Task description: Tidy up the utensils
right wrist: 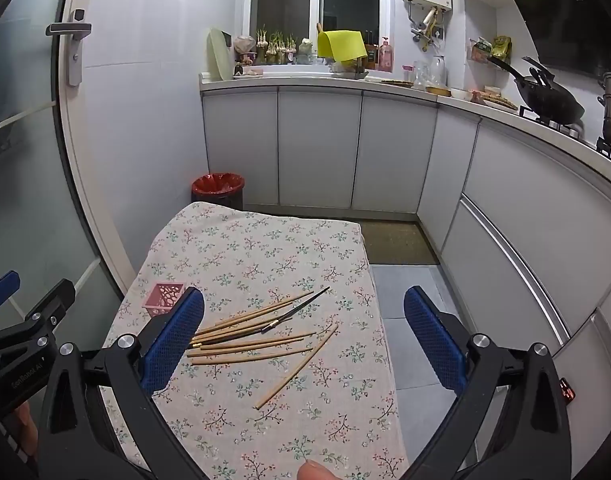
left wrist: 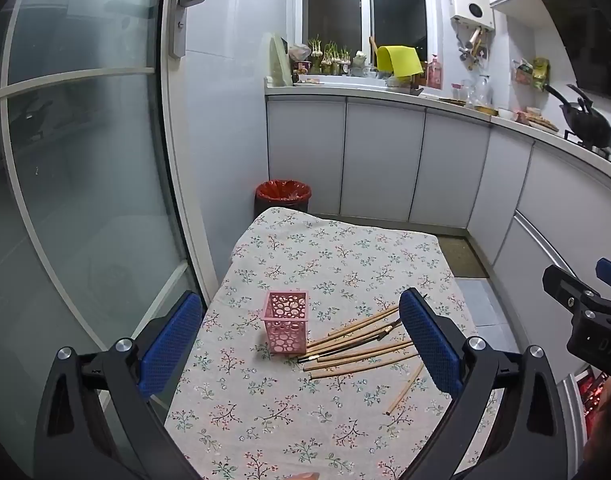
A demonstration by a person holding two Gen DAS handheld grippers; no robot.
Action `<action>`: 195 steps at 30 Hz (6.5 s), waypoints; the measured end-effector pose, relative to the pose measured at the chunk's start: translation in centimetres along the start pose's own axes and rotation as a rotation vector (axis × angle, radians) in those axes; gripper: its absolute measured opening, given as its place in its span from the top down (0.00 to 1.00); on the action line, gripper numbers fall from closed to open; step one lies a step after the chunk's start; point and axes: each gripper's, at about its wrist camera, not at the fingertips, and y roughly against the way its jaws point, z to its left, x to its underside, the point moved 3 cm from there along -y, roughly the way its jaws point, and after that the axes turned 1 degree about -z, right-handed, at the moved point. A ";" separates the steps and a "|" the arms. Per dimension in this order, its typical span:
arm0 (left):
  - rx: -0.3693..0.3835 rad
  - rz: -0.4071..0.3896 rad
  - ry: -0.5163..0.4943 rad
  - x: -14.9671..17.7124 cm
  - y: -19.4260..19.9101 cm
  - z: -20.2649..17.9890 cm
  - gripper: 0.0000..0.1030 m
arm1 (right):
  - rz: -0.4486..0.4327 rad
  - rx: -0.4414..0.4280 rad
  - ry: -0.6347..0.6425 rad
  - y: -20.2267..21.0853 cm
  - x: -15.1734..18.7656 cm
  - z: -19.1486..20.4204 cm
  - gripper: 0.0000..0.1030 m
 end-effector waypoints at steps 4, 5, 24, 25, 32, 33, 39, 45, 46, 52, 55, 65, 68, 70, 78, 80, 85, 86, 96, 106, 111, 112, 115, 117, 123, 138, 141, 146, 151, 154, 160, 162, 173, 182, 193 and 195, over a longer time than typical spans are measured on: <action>0.000 -0.001 -0.003 0.1 0.0 0.0 0.07 | 0.000 0.000 0.000 0.0 0.0 0.1 0.07; 0.000 0.000 -0.002 0.1 0.0 -0.1 0.07 | 0.000 -0.001 0.001 0.0 0.0 0.1 0.07; -0.004 -0.006 -0.001 0.2 0.1 -0.2 0.07 | 0.000 -0.001 0.001 0.0 0.1 0.3 0.07; -0.004 -0.006 -0.001 0.2 0.1 -0.2 0.07 | 0.000 -0.001 0.001 0.0 0.1 0.2 0.07; -0.005 -0.006 -0.001 0.2 0.1 -0.2 0.07 | 0.000 -0.001 0.001 0.0 0.2 0.3 0.07; -0.004 -0.006 -0.001 0.3 0.1 -0.2 0.07 | 0.000 -0.001 0.001 0.0 0.2 0.3 0.07; -0.006 -0.007 -0.004 0.3 0.1 -0.2 0.07 | 0.000 0.000 0.000 -0.1 0.3 0.1 0.07; -0.010 -0.003 -0.007 0.3 -0.1 -0.2 0.07 | 0.006 -0.004 -0.002 -0.4 0.4 0.2 0.07; -0.010 -0.003 -0.009 0.3 -0.2 -0.2 0.07 | 0.010 -0.003 -0.001 -1.1 0.4 0.0 0.07; 0.036 0.004 -0.041 0.2 -1.8 -1.3 0.07 | 0.075 -0.043 0.025 -4.9 0.9 -0.1 0.07; 0.125 0.035 -0.082 0.0 -3.9 -2.2 0.07 | 0.188 -0.072 -0.003 -8.9 1.5 -1.0 0.07; 0.195 0.249 -0.203 2.3 -14.3 -5.9 0.07 | 0.506 -0.055 -0.156 -22.8 7.2 -4.6 0.08; 0.243 0.312 -0.203 4.2 -17.1 -6.9 0.07 | 0.644 -0.078 -0.193 -26.4 9.8 -5.2 0.20; 0.270 0.376 -0.217 5.7 -19.1 -7.5 0.07 | 0.691 -0.078 -0.241 -28.4 11.0 -6.0 0.20; 0.355 0.555 -0.194 9.4 -24.2 -8.2 0.11 | 0.806 -0.103 -0.343 -34.5 14.3 -5.9 0.41; 0.346 0.564 -0.183 9.7 -25.0 -8.1 0.14 | 0.812 -0.108 -0.358 -35.6 14.8 -5.3 0.47; 0.358 0.587 -0.175 10.2 -26.4 -8.4 0.23 | 0.768 -0.062 -0.306 -36.5 14.8 -4.4 0.73; 0.362 0.590 -0.187 10.4 -26.6 -8.7 0.27 | 0.763 -0.035 -0.272 -36.5 14.9 -4.3 0.80; 0.435 0.666 -0.289 13.2 -29.2 -12.4 0.52 | 0.730 -0.094 -0.315 -34.3 14.1 -6.8 0.96; 0.558 0.727 -0.454 17.5 -31.1 -18.1 0.64 | 0.693 -0.141 -0.324 -30.3 14.1 -9.6 0.96; 0.514 0.744 -0.502 18.7 -32.2 -19.1 0.65 | 0.668 -0.176 -0.330 -28.6 14.1 -10.1 0.96; 0.505 0.746 -0.495 18.6 -32.3 -19.2 0.69 | 0.664 -0.179 -0.329 -28.4 14.0 -10.1 0.96; 0.459 0.731 -0.485 18.2 -32.2 -19.4 0.81 | 0.662 -0.184 -0.336 -28.3 14.1 -10.0 0.96; 0.447 0.735 -0.459 17.9 -32.2 -19.3 0.86 | 0.664 -0.186 -0.335 -28.1 14.2 -9.8 0.96; 0.458 0.750 -0.358 16.4 -31.4 -18.0 0.94 | 0.631 -0.193 -0.332 -26.9 13.5 -9.4 0.96; 0.403 0.426 -0.176 7.4 -24.1 -8.8 0.94 | 0.330 -0.250 -0.304 -20.0 6.2 -5.3 0.96; 0.372 0.327 -0.134 5.1 -22.7 -6.7 0.94 | 0.241 -0.259 -0.304 -18.4 4.0 -4.4 0.96; 0.317 0.134 -0.063 1.0 -18.1 -2.9 0.94 | 0.121 -0.295 -0.319 -16.2 0.5 -2.7 0.96; 0.248 -0.031 -0.005 -1.9 -15.5 0.4 0.94 | 0.068 -0.349 -0.318 -15.1 -1.9 -0.1 0.96; 0.198 -0.099 0.023 -2.8 -15.3 2.3 0.94 | 0.048 -0.378 -0.313 -14.8 -2.7 1.7 0.96; 0.111 -0.144 0.005 -1.9 -18.0 4.3 0.94 | 0.020 -0.460 -0.299 -14.6 -4.9 5.8 0.96; 0.110 -0.154 -0.001 -1.2 -19.2 4.8 0.94 | 0.008 -0.484 -0.287 -14.9 -5.6 7.4 0.96; 0.099 0.028 0.030 1.6 -25.6 6.7 0.93 | 0.129 -0.438 -0.131 -21.4 -3.2 14.7 0.96; 0.127 0.105 0.068 2.7 -27.2 7.6 0.93 | 0.211 -0.428 -0.110 -24.3 -1.2 15.9 0.95; 0.116 0.235 0.064 4.4 -28.5 7.4 0.88 | 0.234 -0.441 -0.126 -24.6 -0.7 15.5 0.76; 0.120 0.263 0.068 4.7 -28.7 7.4 0.88 | 0.229 -0.445 -0.129 -24.4 -0.8 15.3 0.71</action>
